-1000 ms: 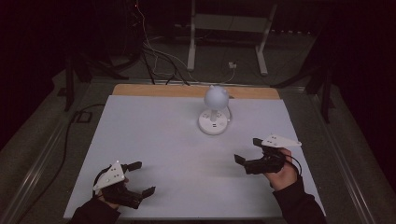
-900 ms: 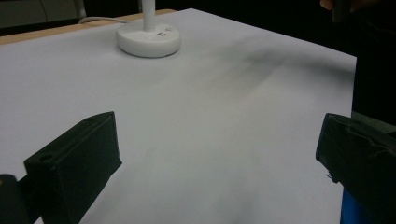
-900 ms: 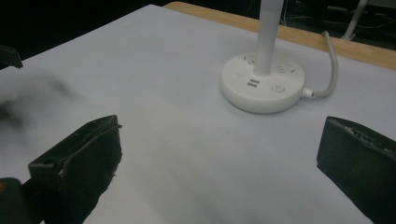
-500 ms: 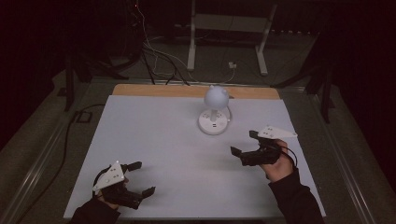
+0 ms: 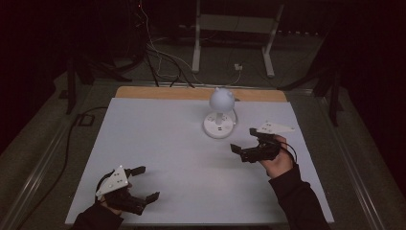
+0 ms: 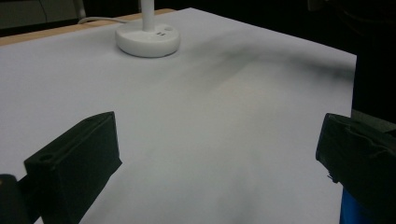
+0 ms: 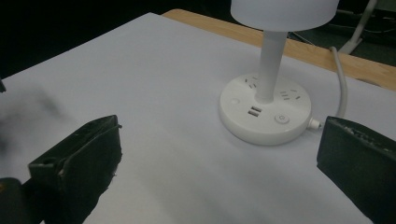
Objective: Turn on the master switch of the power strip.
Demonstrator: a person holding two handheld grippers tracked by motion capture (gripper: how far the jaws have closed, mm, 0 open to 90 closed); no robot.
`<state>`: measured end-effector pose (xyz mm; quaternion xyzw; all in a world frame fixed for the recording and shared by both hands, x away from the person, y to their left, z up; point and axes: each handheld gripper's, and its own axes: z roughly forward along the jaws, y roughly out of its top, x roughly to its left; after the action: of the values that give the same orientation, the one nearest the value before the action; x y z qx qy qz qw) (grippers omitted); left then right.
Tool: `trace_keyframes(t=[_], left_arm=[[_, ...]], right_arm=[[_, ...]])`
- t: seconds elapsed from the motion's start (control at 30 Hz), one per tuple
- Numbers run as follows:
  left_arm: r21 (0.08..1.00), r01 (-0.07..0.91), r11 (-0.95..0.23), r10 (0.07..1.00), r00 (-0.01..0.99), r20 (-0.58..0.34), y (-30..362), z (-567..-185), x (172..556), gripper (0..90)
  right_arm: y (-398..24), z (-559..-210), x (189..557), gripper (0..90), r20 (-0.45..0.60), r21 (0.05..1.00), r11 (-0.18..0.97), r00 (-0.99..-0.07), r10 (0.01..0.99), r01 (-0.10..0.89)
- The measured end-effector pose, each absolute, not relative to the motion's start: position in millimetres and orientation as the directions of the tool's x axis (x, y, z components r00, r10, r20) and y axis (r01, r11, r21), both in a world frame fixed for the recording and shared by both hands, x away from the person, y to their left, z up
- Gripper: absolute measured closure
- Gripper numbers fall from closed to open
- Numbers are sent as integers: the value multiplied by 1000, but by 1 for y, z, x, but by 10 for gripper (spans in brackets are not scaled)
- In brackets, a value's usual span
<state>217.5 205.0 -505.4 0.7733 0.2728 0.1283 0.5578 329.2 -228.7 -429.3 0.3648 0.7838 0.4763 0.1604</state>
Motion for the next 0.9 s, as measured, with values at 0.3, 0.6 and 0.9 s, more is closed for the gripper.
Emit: trace_keyframes(t=[0.3, 0.6, 0.9], left_arm=[[933, 276, -231, 563, 820, -104, 205, -505, 217, 1], [933, 278, -227, 563, 819, -107, 206, -505, 218, 1], [934, 276, -227, 562, 820, -106, 206, -505, 218, 2]], right_arm=[[-221, -432, 345, 0, 90, 855, 294, -681, 727, 427], [-216, -437, 359, 0, 97, 846, 295, -672, 734, 444], [-212, -443, 371, 0, 98, 837, 304, -672, 734, 454]])
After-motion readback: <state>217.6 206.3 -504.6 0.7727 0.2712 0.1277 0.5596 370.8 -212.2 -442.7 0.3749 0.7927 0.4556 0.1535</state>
